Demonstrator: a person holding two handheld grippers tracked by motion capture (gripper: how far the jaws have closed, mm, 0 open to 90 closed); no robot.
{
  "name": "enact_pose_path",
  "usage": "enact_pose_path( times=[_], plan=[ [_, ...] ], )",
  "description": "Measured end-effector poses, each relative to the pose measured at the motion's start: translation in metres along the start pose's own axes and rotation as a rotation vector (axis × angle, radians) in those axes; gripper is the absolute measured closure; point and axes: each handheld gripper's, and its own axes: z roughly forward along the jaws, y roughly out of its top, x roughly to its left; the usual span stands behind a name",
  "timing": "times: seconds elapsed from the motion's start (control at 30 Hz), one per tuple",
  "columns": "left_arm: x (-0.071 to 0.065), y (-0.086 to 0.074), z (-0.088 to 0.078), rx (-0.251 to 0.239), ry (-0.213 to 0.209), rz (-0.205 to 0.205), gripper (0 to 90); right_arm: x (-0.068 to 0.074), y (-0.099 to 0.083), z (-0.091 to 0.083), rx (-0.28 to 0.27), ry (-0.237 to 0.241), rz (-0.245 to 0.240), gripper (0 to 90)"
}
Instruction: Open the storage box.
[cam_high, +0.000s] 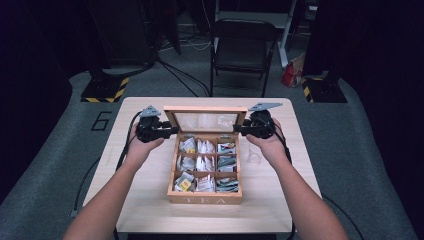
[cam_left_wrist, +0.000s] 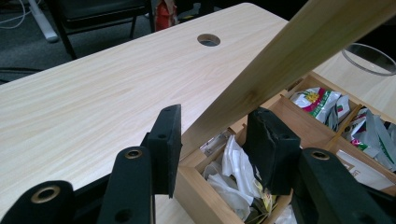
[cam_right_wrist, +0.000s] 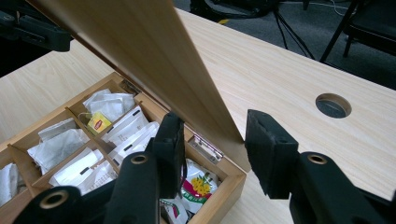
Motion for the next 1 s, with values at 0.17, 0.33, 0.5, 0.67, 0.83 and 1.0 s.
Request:
enact_pose_path(
  times=[0.17, 0.33, 0.5, 0.67, 0.83, 1.0],
  plan=[
    [0.0, -0.001, 0.004, 0.005, -0.006, -0.001, 56.6, 0.0, 0.002, 0.001, 0.003, -0.007, -0.004, 57.4],
    [0.0, -0.001, 0.007, 0.004, 0.005, 0.0, 59.8, -0.001, 0.002, 0.002, 0.001, -0.006, -0.002, 57.3],
    [0.001, 0.0, 0.008, 0.012, 0.012, 0.021, 61.0, -0.002, 0.003, 0.003, -0.003, -0.006, -0.001, 57.3],
    [0.002, 0.001, 0.008, 0.012, 0.013, 0.018, 61.2, -0.003, 0.003, 0.004, -0.008, -0.005, 0.023, 56.3],
    [0.003, 0.001, 0.009, 0.006, 0.012, 0.009, 61.4, -0.006, 0.002, 0.007, -0.009, -0.008, 0.034, 53.5],
    [0.004, 0.004, 0.011, 0.017, 0.016, 0.007, 61.9, -0.009, 0.001, 0.011, 0.002, -0.016, 0.057, 52.7]
  ],
)
